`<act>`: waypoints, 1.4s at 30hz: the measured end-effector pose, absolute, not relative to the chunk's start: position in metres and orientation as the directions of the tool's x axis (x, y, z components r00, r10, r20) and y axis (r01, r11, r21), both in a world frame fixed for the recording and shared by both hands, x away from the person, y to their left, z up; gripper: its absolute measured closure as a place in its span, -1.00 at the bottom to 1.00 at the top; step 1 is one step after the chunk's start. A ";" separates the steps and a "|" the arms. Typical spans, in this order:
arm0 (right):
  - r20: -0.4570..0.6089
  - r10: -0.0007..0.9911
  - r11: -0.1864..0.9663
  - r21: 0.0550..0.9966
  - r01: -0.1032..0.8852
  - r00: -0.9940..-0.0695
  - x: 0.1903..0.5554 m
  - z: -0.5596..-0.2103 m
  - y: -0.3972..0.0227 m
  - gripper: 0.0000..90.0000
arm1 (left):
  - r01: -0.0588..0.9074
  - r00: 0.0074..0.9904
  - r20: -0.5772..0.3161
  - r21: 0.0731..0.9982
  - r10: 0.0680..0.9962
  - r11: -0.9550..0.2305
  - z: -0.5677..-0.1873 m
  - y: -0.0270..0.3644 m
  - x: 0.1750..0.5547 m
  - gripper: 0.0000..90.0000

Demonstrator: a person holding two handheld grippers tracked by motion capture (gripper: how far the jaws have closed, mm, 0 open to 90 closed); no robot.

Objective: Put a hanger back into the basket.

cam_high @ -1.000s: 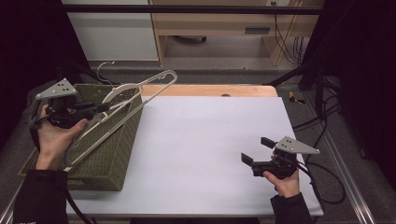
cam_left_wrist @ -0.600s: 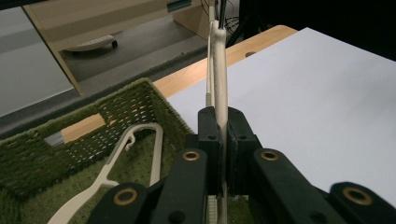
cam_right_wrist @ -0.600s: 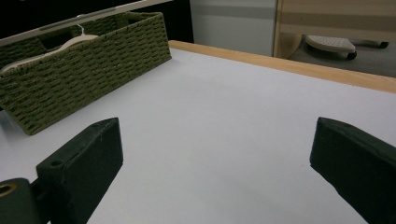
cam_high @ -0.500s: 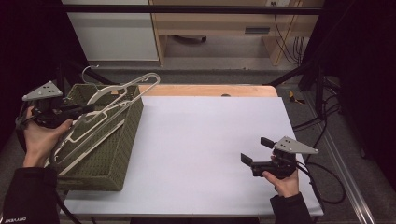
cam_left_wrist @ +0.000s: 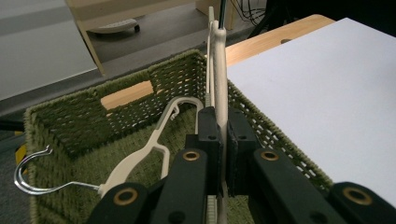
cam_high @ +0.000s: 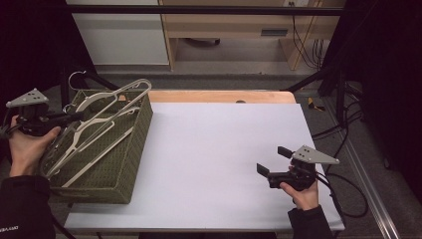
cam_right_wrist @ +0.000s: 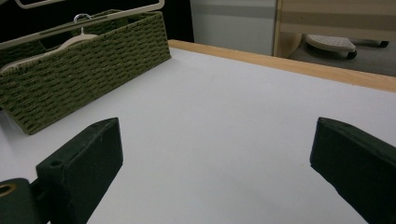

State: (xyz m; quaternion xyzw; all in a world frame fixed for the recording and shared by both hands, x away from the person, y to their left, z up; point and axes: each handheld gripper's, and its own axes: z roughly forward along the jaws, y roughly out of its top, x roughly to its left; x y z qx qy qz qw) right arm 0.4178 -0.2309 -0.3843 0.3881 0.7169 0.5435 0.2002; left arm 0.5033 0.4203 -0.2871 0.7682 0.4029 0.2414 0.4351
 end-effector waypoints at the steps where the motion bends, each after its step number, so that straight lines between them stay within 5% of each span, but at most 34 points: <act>1: 0.134 0.773 0.109 0.935 0.339 -0.619 0.418 -0.384 -0.231 -0.93 | 0.412 0.558 0.019 0.862 0.829 -0.297 -0.288 0.422 0.503 0.92; 35: 0.139 0.770 0.110 0.932 0.345 -0.622 0.419 -0.386 -0.230 -0.92 | 0.589 0.489 -0.128 0.778 0.863 -0.218 -0.361 0.433 0.511 0.91; 42: 0.140 0.770 0.111 0.931 0.347 -0.622 0.419 -0.386 -0.230 -0.92 | 0.602 0.386 -0.055 0.771 0.921 -0.207 -0.364 0.433 0.513 0.86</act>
